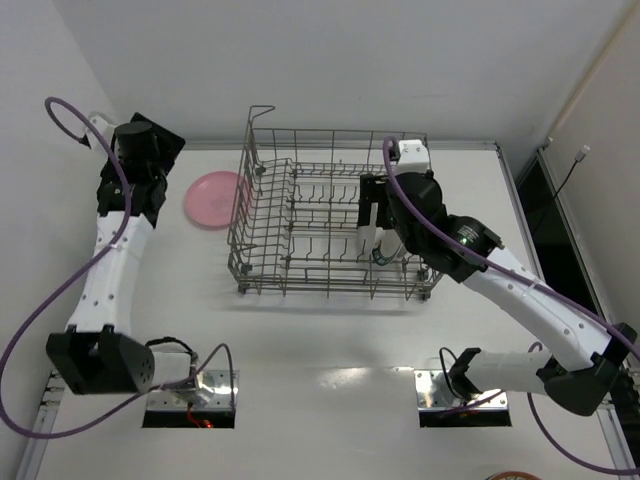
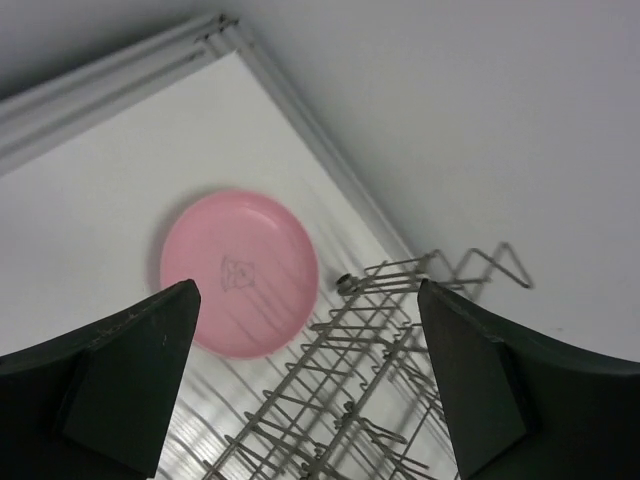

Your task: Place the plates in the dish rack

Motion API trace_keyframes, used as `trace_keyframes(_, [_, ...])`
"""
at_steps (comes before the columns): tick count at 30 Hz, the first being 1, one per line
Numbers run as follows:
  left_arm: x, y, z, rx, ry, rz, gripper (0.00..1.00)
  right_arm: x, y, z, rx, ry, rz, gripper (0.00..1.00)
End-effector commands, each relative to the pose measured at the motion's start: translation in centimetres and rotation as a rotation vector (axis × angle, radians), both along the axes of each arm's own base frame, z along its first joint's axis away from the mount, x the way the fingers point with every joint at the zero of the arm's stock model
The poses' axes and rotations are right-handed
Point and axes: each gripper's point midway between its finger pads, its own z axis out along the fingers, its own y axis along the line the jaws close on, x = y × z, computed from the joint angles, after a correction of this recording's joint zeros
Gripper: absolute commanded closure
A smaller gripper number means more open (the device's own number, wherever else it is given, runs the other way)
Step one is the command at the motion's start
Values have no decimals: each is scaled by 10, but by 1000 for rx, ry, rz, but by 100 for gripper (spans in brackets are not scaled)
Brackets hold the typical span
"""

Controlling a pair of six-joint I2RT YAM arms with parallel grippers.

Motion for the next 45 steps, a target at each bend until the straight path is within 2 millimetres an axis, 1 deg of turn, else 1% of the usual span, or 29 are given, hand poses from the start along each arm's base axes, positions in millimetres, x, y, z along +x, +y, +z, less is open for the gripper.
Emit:
trace_keyframes(1, [32, -6, -54, -234, 45, -124, 11, 0, 3, -3, -34, -11, 50, 22])
trace_keyframes(2, [37, -6, -63, -255, 54, -131, 11, -1, -3, -1, -28, -18, 40, 21])
trace_keyframes(3, [48, -6, -83, -277, 102, -145, 14, -3, -5, 3, -33, -28, 45, 20])
trace_keyframes(5, [57, 2, -107, -303, 165, -133, 15, -4, -14, 0, -48, -31, 28, 19])
trace_keyframes(6, [61, 2, -119, -327, 199, -147, 15, -7, -17, 7, -34, -47, 27, 19])
trace_keyframes(7, [65, 10, -148, -361, 264, -136, 15, -8, -19, 7, -31, -55, 19, 19])
trace_keyframes(8, [67, 11, -161, -373, 295, -153, 16, -8, -24, 10, -34, -63, 12, 19])
trace_keyframes(9, [72, 5, -169, -413, 303, -202, 17, -8, -24, 6, -41, -55, 13, 18])
trace_keyframes(11, [74, 2, -205, -440, 367, -243, 20, -11, -31, 14, -23, -75, 2, 18])
trace_keyframes(12, [72, -1, -218, -460, 395, -253, 21, -11, -31, 14, -23, -75, 2, 18])
trace_keyframes(14, [73, 0, -234, -467, 416, -275, 23, -13, -38, 18, -13, -86, -9, 18])
trace_keyframes(15, [72, 5, -243, -467, 435, -268, 23, -12, -39, 13, -17, -76, -8, 18])
trace_keyframes(18, [72, 8, -254, -455, 432, -278, 23, -15, -43, 17, 1, -92, -9, 18])
trace_keyframes(19, [69, 8, -263, -464, 453, -275, 23, -15, -43, 13, -5, -86, -9, 18])
trace_keyframes(20, [68, 8, -269, -456, 468, -281, 23, -15, -47, 17, 3, -95, -18, 18])
trace_keyframes(21, [71, 7, -271, -455, 472, -297, 23, -15, -47, 17, 12, -93, -21, 18])
trace_keyframes(25, [80, 4, -298, -486, 545, -328, 27, -16, -53, 19, 34, -114, -44, 18])
trace_keyframes(26, [86, 6, -298, -475, 542, -335, 27, -18, -54, 19, 44, -114, -47, 18])
trace_keyframes(27, [83, 5, -312, -493, 580, -329, 29, -19, -56, 21, 50, -121, -47, 18])
trace_keyframes(30, [80, 9, -322, -513, 616, -314, 31, -20, -60, 24, 56, -129, -58, 18])
trace_keyframes(32, [79, 7, -331, -535, 631, -313, 33, -19, -61, 25, 71, -129, -73, 18])
trace_keyframes(33, [81, 3, -331, -550, 627, -332, 34, -21, -68, 27, 70, -134, -91, 18])
trace_keyframes(35, [82, 4, -334, -576, 626, -345, 47, -22, -70, 26, 86, -135, -105, 18])
trace_keyframes(36, [84, 5, -338, -583, 617, -362, 59, -24, -72, 29, 95, -144, -105, 18])
trace_keyframes(37, [84, 2, -336, -593, 613, -376, 76, -24, -72, 25, 96, -135, -108, 18])
trace_keyframes(39, [85, 0, -339, -592, 612, -396, 82, -25, -77, 28, 102, -146, -125, 18])
trace_keyframes(43, [82, -5, -340, -602, 616, -433, 100, -29, -82, 34, 121, -163, -138, 18])
trace_keyframes(44, [79, -6, -343, -599, 626, -438, 100, -28, -83, 34, 119, -165, -147, 18])
trace_keyframes(45, [80, -1, -338, -596, 612, -430, 100, -27, -86, 34, 118, -165, -156, 18])
